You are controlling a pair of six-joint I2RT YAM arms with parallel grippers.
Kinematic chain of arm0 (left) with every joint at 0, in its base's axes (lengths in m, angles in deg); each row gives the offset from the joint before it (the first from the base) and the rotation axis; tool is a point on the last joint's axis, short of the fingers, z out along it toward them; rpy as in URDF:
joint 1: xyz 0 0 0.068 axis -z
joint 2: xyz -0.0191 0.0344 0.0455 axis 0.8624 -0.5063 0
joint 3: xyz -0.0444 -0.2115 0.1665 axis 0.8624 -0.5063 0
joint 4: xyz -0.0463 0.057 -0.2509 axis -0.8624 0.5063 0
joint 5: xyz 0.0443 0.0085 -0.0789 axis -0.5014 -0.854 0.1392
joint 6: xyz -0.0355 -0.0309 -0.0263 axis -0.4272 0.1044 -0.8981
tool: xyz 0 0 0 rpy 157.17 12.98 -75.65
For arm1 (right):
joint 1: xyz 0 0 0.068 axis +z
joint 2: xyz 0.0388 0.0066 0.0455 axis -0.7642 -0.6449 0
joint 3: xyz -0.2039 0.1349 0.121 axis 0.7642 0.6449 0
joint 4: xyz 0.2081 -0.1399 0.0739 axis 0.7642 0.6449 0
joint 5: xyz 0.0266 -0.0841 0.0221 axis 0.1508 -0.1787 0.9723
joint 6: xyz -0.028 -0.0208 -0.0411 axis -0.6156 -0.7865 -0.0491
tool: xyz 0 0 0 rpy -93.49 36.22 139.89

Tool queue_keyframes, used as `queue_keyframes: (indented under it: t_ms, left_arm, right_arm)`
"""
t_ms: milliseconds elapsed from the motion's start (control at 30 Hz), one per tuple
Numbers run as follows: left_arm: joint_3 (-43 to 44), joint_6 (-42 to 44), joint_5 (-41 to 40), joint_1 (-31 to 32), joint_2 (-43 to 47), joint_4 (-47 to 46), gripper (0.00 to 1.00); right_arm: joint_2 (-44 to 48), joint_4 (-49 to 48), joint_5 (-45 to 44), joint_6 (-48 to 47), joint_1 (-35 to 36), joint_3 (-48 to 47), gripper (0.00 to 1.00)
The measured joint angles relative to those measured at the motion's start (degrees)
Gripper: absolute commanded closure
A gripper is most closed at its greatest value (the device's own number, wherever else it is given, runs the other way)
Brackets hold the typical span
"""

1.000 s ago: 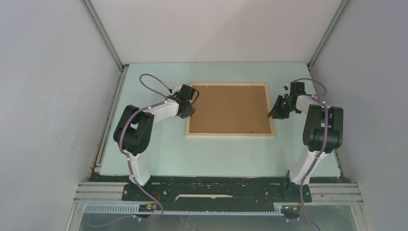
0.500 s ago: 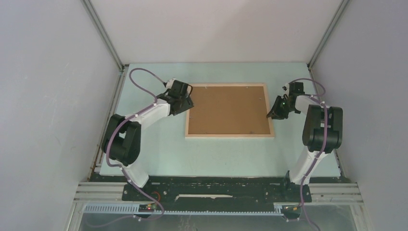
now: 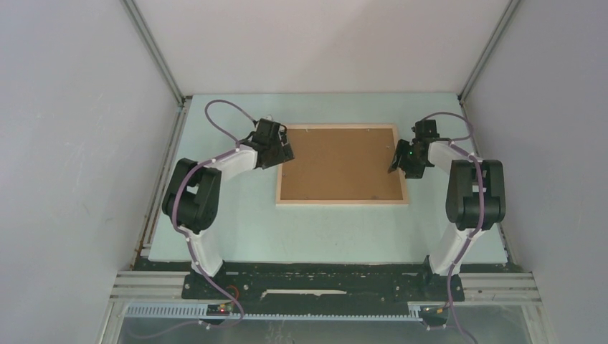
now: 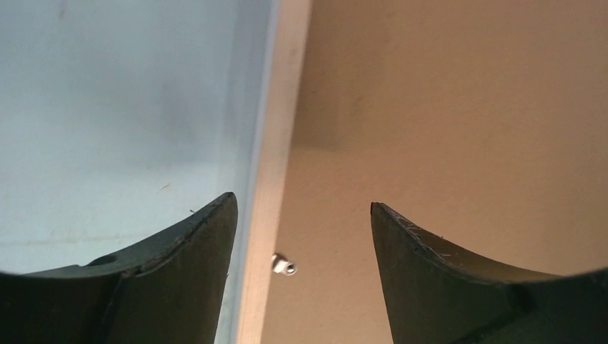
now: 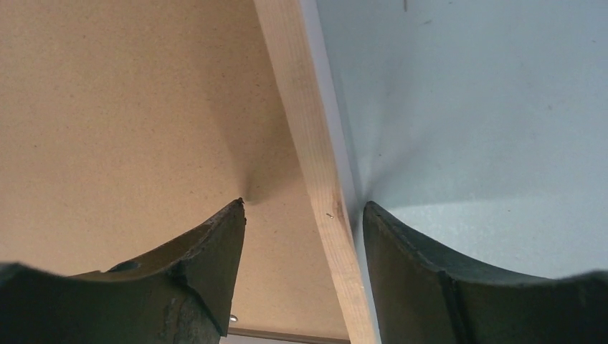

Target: Put the photo into the frame

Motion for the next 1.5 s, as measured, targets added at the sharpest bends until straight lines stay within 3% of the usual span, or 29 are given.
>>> queue_keyframes:
  t_ms: [300, 567, 733, 900, 1033, 1233, 1500]
  left_arm:
    - [0.0, 1.2, 4.4, -1.9, -0.1, -5.7, 0.35]
    - [0.0, -1.3, 5.5, -4.6, -2.2, -5.4, 0.34]
    - [0.0, -1.9, 7.2, -4.9, -2.7, -5.4, 0.34]
    - [0.0, -2.4, 8.0, -4.9, -2.9, -5.5, 0.33]
    - [0.0, -2.6, 8.0, -4.9, -2.9, -5.8, 0.34]
    - [0.0, -2.8, 8.3, -4.9, -2.9, -6.5, 0.36]
    - [0.0, -3.4, 8.7, -4.9, -3.1, -6.7, 0.4]
  right_arm:
    - [-1.0, 2.5, 0.1, 1.5, -2.3, -2.8, 0.32]
    - [-3.5, 6.8, -0.7, 2.1, -2.0, -15.2, 0.24]
    - [-10.1, 9.9, -1.1, 0.7, -1.5, -27.0, 0.21]
    - [-16.0, 13.7, -1.2, -2.3, -1.1, -32.6, 0.19]
    - [-21.0, 17.2, -1.3, -4.6, -1.1, -37.8, 0.2]
    - [-23.1, 19.8, -0.5, -7.1, -0.8, -38.6, 0.34]
    - [-26.2, 22.1, -2.7, -8.4, 1.2, -43.3, 0.33]
